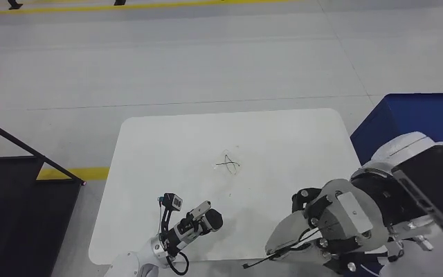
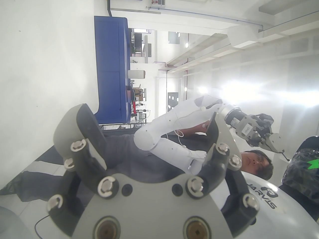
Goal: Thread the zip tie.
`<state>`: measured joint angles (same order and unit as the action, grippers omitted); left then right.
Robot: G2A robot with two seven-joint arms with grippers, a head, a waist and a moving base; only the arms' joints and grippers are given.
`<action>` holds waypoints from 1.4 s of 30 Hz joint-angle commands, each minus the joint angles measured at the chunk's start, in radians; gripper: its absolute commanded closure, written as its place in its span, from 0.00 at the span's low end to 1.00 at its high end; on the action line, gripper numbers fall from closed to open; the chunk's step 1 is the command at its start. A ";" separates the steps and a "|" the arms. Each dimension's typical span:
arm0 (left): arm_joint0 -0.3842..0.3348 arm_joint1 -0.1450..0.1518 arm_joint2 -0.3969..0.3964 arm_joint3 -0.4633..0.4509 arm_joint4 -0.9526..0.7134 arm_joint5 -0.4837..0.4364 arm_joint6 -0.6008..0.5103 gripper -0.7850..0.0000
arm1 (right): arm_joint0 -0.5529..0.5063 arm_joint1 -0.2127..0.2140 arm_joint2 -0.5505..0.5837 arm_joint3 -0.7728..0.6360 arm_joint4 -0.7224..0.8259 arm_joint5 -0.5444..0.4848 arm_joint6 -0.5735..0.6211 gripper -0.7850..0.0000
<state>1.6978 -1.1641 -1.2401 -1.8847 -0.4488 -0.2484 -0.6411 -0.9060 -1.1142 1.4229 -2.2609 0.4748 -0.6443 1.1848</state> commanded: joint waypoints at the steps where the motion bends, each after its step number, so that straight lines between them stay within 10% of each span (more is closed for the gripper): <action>1: 0.000 0.000 0.000 0.000 0.000 0.000 0.000 0.00 | 0.007 0.000 -0.047 0.027 0.051 0.024 -0.004 1.00; 14: 0.000 0.000 0.000 0.000 0.000 0.000 0.000 0.00 | -0.056 0.010 -0.156 0.105 0.511 0.747 -0.111 1.00; 25: 0.000 0.000 0.000 0.000 0.000 0.000 0.000 0.00 | -0.303 0.010 -0.206 0.026 0.822 1.022 -0.368 1.00; 33: 0.000 0.000 0.000 0.000 0.000 0.000 0.000 0.00 | -0.369 0.009 -0.205 -0.039 0.798 0.982 -0.401 1.00; 42: 0.000 0.000 0.000 0.000 0.000 0.000 0.000 0.00 | -0.187 -0.013 -0.201 0.031 0.499 0.596 -0.264 1.00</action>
<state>1.6978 -1.1641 -1.2401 -1.8847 -0.4488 -0.2484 -0.6411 -1.1110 -1.1260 1.2236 -2.2391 1.0265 -0.0191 0.9151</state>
